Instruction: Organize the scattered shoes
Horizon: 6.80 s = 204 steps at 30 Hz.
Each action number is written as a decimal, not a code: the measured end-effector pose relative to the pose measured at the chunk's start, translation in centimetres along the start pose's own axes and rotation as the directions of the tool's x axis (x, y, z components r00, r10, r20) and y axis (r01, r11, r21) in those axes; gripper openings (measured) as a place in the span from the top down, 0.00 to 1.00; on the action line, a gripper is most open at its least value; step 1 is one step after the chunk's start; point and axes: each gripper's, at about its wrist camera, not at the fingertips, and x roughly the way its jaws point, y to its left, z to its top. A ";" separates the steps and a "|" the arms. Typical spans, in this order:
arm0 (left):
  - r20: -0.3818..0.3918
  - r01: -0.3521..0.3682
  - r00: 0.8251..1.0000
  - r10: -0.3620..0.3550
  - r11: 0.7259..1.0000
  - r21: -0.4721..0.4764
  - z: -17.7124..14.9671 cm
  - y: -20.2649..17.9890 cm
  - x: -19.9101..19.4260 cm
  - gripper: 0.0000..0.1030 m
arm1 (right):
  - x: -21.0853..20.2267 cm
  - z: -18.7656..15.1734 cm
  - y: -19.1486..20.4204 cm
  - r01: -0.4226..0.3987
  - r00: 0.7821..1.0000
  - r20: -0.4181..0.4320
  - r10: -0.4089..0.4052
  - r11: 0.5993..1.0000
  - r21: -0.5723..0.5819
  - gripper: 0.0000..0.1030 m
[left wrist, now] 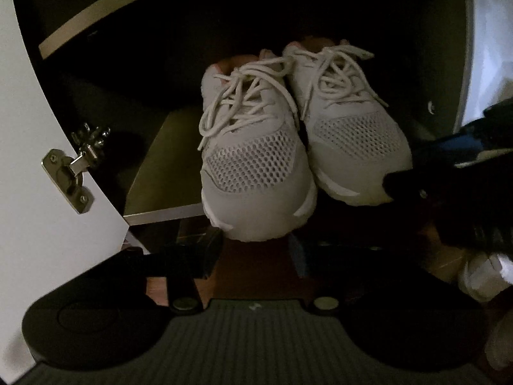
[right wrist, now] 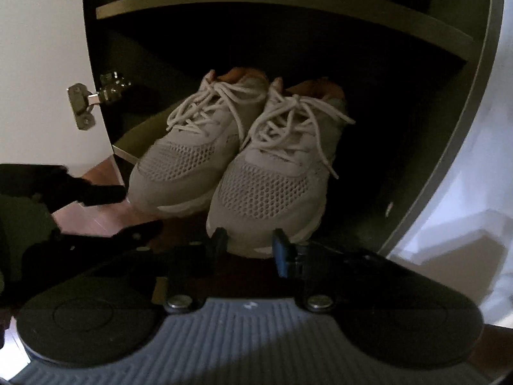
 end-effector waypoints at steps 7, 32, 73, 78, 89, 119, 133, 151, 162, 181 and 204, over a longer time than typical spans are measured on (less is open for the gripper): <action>0.003 -0.015 1.000 0.015 0.999 0.048 0.7 0.2 1.5 0.51 | -0.2 0.4 0.5 0.002 1.000 0.001 -0.002 1.000 0.031 0.75; -0.008 -0.114 0.993 0.115 0.993 0.020 0.2 -1.9 3.9 0.50 | 2.1 0.5 1.7 0.077 0.997 0.023 -0.078 0.997 0.023 0.74; -0.220 -0.237 0.963 0.156 0.880 -0.412 6.7 -5.4 -25.0 0.29 | -25.5 -2.1 -5.6 -0.010 0.996 0.086 -0.008 0.979 0.206 0.32; -0.171 -0.259 0.963 0.208 0.887 -0.382 7.8 -4.8 -27.8 0.29 | -30.7 -0.1 -3.8 0.051 0.985 0.152 -0.079 0.983 0.179 0.26; -0.115 -0.201 0.979 0.169 0.899 -0.389 7.5 -4.7 -30.6 0.29 | -36.6 1.5 -1.2 0.102 0.972 0.196 -0.133 0.981 0.164 0.21; -0.146 -0.237 0.968 0.203 0.929 -0.284 4.2 -7.2 -27.6 0.11 | -36.0 -0.3 -7.4 0.104 0.971 0.188 -0.145 0.972 0.213 0.15; -0.445 -0.210 0.892 0.085 0.947 -0.241 -8.8 -10.5 -18.3 0.11 | -26.8 -8.2 -11.5 -0.039 0.957 -0.282 0.062 0.996 0.086 0.13; -0.477 -0.281 0.873 0.098 0.901 -0.330 -11.1 -8.0 -23.5 0.11 | -16.0 -27.8 1.3 -0.643 0.765 -0.575 0.291 0.411 -0.647 0.45; -0.455 -0.302 0.884 0.105 0.872 -0.385 -11.0 -5.2 -24.3 0.11 | -13.7 -23.0 2.0 -0.602 0.747 -0.566 0.347 0.715 -0.355 0.91; -0.537 -0.324 0.833 0.133 0.904 -0.279 -9.4 -8.4 -21.9 0.11 | 0.6 -5.5 3.2 -0.305 0.888 -0.323 0.327 0.945 0.119 0.85; 0.153 0.003 0.988 -0.001 1.000 -0.018 -1.4 -1.8 -8.2 0.15 | -5.5 -5.4 -4.7 -0.257 0.966 -0.061 0.251 0.958 -0.128 0.79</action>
